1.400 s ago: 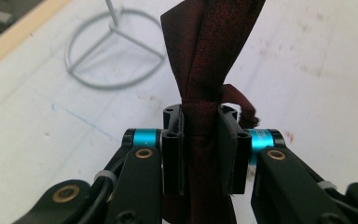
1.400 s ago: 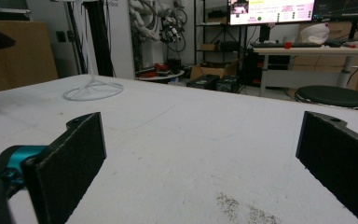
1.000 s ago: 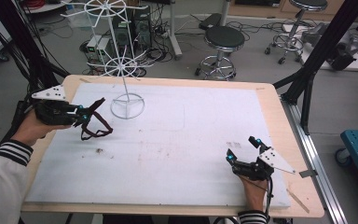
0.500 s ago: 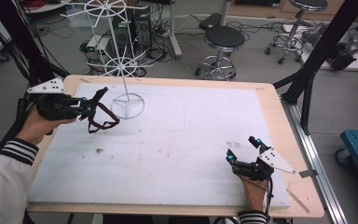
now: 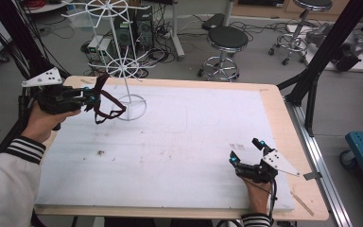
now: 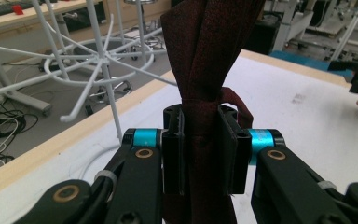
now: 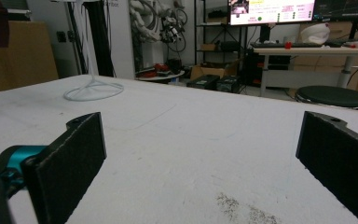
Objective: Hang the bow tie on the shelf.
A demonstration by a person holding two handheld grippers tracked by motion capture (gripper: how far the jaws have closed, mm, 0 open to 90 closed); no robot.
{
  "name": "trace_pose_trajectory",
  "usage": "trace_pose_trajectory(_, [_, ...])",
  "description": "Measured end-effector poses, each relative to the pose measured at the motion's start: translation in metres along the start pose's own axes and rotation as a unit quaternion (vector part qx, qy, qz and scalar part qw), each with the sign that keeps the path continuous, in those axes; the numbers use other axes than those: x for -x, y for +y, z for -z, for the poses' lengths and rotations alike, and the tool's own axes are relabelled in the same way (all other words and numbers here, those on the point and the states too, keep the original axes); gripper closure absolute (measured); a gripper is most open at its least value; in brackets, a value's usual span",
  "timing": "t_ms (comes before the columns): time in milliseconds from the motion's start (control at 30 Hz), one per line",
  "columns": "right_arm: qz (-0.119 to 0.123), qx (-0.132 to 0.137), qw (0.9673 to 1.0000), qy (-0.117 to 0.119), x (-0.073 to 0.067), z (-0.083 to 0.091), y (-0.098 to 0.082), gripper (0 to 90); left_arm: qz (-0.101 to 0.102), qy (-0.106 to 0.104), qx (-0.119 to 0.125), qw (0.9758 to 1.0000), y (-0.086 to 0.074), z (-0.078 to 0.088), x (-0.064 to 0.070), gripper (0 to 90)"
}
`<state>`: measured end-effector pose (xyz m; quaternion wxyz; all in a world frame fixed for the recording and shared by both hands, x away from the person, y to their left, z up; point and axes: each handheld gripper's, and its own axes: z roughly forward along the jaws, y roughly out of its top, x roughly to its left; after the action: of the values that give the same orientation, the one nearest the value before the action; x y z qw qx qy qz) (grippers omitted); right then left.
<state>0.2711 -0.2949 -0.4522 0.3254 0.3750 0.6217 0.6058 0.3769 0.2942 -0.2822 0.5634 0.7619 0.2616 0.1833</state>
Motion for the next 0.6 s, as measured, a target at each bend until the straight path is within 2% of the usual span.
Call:
trace_pose_trajectory(400, [-0.003,-0.001,1.0,0.0,0.0,0.0,0.0,0.7,0.007,0.014,0.029,0.9995,0.011,-0.009,0.001,73.6])
trace_pose_trajectory(600, [-0.002,0.0,1.0,0.0,0.0,0.0,0.0,0.7,0.016,0.029,0.037,0.9988,0.011,-0.016,0.0,73.5])
